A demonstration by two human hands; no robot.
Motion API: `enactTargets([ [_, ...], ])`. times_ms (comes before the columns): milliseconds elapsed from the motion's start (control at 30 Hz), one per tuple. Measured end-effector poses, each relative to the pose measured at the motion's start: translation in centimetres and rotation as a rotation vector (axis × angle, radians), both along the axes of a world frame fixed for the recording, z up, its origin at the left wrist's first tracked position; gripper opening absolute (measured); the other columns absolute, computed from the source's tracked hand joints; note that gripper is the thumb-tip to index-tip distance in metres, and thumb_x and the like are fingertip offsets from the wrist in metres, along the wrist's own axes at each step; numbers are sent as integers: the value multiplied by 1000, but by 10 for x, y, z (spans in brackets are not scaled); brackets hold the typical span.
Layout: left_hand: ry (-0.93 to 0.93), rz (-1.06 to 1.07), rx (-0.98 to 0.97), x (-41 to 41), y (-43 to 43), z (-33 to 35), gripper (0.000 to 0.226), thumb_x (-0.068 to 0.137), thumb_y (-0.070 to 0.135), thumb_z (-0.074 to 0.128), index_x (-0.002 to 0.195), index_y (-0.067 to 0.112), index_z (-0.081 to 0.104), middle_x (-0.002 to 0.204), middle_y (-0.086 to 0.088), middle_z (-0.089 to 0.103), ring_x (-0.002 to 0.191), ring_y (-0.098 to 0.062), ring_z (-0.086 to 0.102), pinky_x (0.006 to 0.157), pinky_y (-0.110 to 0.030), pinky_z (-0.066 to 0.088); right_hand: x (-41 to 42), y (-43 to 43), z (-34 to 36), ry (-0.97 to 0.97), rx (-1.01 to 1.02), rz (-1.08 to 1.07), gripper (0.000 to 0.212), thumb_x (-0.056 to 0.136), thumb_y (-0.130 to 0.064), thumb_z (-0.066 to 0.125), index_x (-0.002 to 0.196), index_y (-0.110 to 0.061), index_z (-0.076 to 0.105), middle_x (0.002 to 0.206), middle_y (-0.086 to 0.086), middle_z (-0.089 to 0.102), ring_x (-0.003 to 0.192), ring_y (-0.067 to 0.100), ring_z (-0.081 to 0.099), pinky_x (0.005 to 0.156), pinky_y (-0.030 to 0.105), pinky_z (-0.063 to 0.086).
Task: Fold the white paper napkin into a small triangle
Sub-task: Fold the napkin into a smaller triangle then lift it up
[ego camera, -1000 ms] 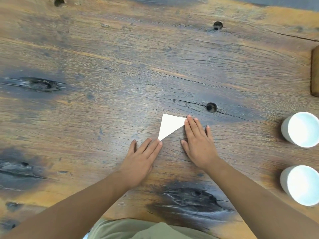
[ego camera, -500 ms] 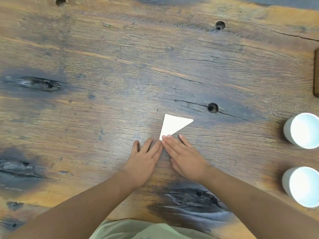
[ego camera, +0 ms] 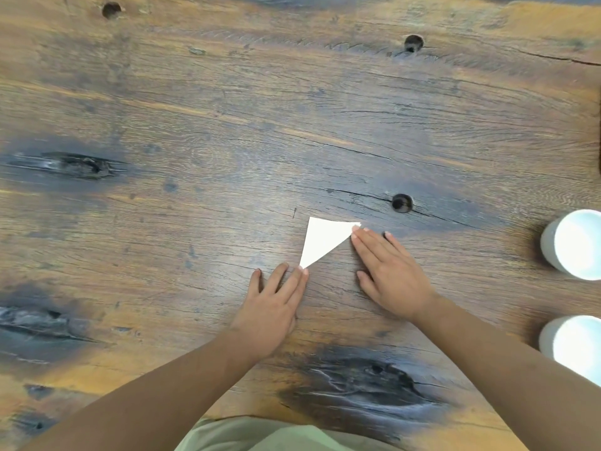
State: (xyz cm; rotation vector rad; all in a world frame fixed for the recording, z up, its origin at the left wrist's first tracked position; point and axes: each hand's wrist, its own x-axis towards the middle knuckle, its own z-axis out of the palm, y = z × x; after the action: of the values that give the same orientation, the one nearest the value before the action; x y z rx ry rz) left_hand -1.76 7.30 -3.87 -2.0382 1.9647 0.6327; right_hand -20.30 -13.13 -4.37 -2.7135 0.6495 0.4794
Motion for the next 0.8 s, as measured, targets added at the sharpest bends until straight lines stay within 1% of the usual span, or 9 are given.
enactTargets([
  [133, -8, 3, 42, -1, -1, 1, 75, 95, 37, 47, 154, 7, 14, 155, -11, 31, 140, -35, 27, 105, -63, 34, 5, -2, 3, -15, 5, -45, 65, 99, -40, 43, 155, -12, 25, 163, 4, 22, 149, 20, 24, 123, 39, 13],
  [233, 10, 36, 41, 1, -7, 7, 67, 93, 33, 51, 152, 9, 28, 150, -9, 41, 137, -32, 36, 105, -59, 37, 10, 1, 5, -39, 9, -72, 62, 97, -34, 47, 153, -11, 31, 160, 5, 30, 146, 21, 29, 123, 42, 16],
  [333, 71, 72, -25, 4, -15, 13, 55, 93, 29, 51, 146, 12, 42, 142, -4, 48, 131, -28, 43, 103, -54, 40, 16, 2, 10, -124, 16, -138, 53, 93, -23, 53, 144, -8, 45, 149, 8, 45, 137, 25, 41, 120, 44, 24],
  [400, 124, 86, -92, 7, -23, 15, 45, 94, 26, 50, 137, 13, 51, 134, -2, 53, 124, -27, 48, 101, -48, 41, 22, 1, 13, -177, 7, -193, 46, 90, -16, 56, 135, -7, 52, 141, 11, 49, 129, 29, 47, 113, 44, 33],
  [467, 178, 125, -145, 9, -33, 15, 33, 96, 23, 47, 126, 14, 57, 126, -1, 56, 119, -25, 50, 101, -43, 39, 30, -2, 15, -212, 15, -249, 42, 89, -12, 57, 130, -6, 55, 137, 10, 51, 123, 29, 49, 105, 44, 40],
  [533, 233, 231, -174, 11, -45, 14, 24, 98, 23, 44, 117, 16, 57, 122, 0, 54, 115, -22, 50, 98, -39, 36, 42, -6, 17, -212, 39, -293, 39, 91, -15, 56, 130, -9, 54, 133, 7, 52, 119, 27, 50, 97, 42, 44],
  [633, 267, 475, -210, 12, -65, 11, 18, 99, 28, 48, 113, 17, 53, 116, 0, 52, 105, -20, 51, 86, -37, 36, 61, -11, 17, -154, 63, -347, 36, 95, -28, 55, 128, -15, 52, 124, 4, 52, 113, 26, 50, 92, 41, 45],
  [733, 254, 667, -182, 13, -83, 7, 26, 96, 35, 56, 113, 16, 49, 112, -2, 54, 103, -22, 53, 86, -40, 39, 74, -14, 15, -97, 80, -408, 36, 93, -36, 60, 122, -15, 54, 116, 6, 52, 111, 27, 51, 93, 41, 45],
  [800, 248, 749, -165, 13, -90, 4, 31, 93, 37, 61, 112, 16, 48, 111, -2, 54, 104, -23, 53, 87, -40, 39, 79, -15, 14, -66, 99, -440, 39, 90, -39, 65, 119, -15, 53, 115, 7, 52, 111, 28, 50, 93, 42, 44],
])
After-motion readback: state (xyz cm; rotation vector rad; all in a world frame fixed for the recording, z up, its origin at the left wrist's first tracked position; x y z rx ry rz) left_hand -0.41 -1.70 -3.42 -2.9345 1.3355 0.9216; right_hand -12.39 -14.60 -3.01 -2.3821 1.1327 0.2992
